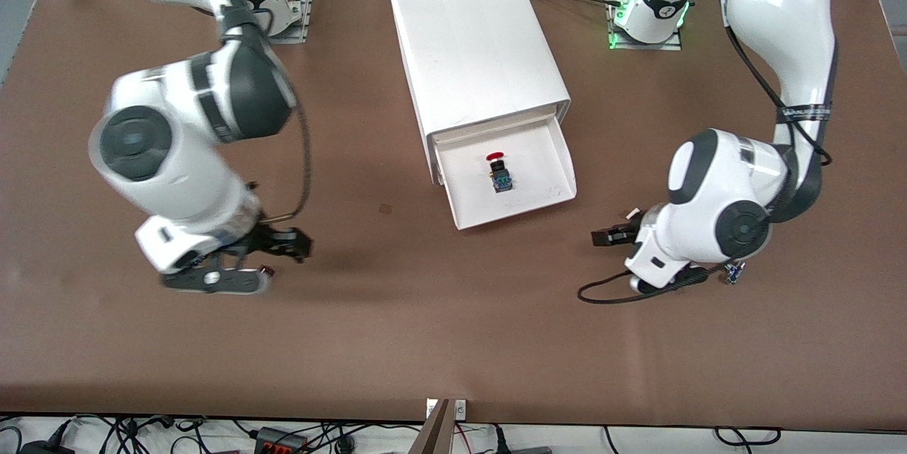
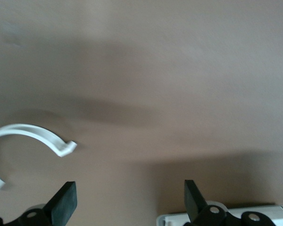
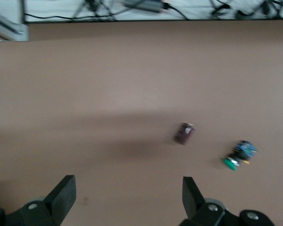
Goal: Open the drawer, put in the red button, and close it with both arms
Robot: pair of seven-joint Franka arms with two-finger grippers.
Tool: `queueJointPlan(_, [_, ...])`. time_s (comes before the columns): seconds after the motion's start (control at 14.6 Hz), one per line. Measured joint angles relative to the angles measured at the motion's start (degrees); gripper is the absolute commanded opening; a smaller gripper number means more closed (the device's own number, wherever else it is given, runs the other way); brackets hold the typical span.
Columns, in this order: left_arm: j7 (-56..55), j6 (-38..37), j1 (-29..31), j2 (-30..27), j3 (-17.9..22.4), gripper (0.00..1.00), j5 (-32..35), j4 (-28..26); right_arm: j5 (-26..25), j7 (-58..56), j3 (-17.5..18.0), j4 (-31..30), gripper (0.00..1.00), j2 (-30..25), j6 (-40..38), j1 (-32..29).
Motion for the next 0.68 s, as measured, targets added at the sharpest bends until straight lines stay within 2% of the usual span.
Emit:
queueJointPlan(0.21, [-1.7,6.3,-2.5,1.3,-0.1,1.0,0.0,-1.4,0.3,-9.0,0.0,0.0,1.0,-1.4,-5.6,-4.0])
queueJointPlan(0.41, [-8.3,15.2,-5.3,1.5,-0.3,1.0,0.0,-5.3,0.3,-10.7,0.0,-0.2,1.0,-1.9,-9.5,-5.9])
queueJointPlan(0.55, [-11.0,18.1,-7.4,1.5,-0.3,1.0,0.0,-6.7,0.3,-10.7,0.0,-1.1,1.0,-2.3,-10.4,-7.5])
queueJointPlan(0.68, [-11.7,18.9,-8.6,1.5,-0.3,1.0,0.0,-7.4,0.3,-10.8,-0.1,-5.0,1.0,-4.6,-9.2,-9.6])
